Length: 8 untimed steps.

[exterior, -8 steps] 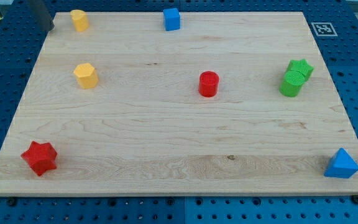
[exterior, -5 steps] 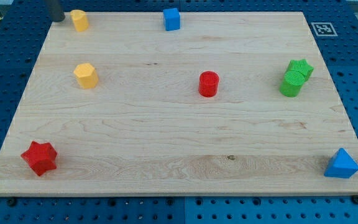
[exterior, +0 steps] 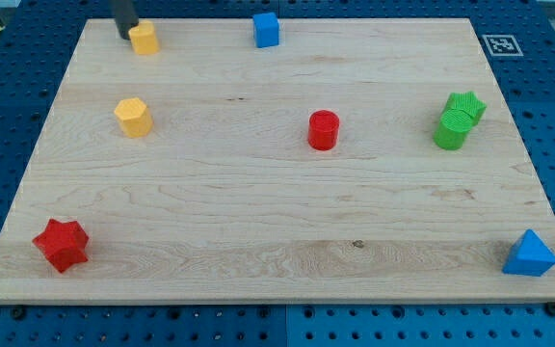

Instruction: Move the yellow heart towards the yellow hexagon

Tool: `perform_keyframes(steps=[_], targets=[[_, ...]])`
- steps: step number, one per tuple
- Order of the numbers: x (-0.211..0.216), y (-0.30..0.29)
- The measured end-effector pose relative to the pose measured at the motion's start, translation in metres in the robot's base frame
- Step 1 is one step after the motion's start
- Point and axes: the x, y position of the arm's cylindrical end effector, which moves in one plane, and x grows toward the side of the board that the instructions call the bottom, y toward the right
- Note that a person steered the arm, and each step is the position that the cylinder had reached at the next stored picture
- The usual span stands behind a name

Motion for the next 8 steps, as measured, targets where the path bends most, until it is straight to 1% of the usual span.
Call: perform_keyframes(steps=[1,2,5,7,8], targets=[[0.003,0.038],[0.023,0.057],[0.069,0.055],[0.102,0.029],[0.119,0.029]])
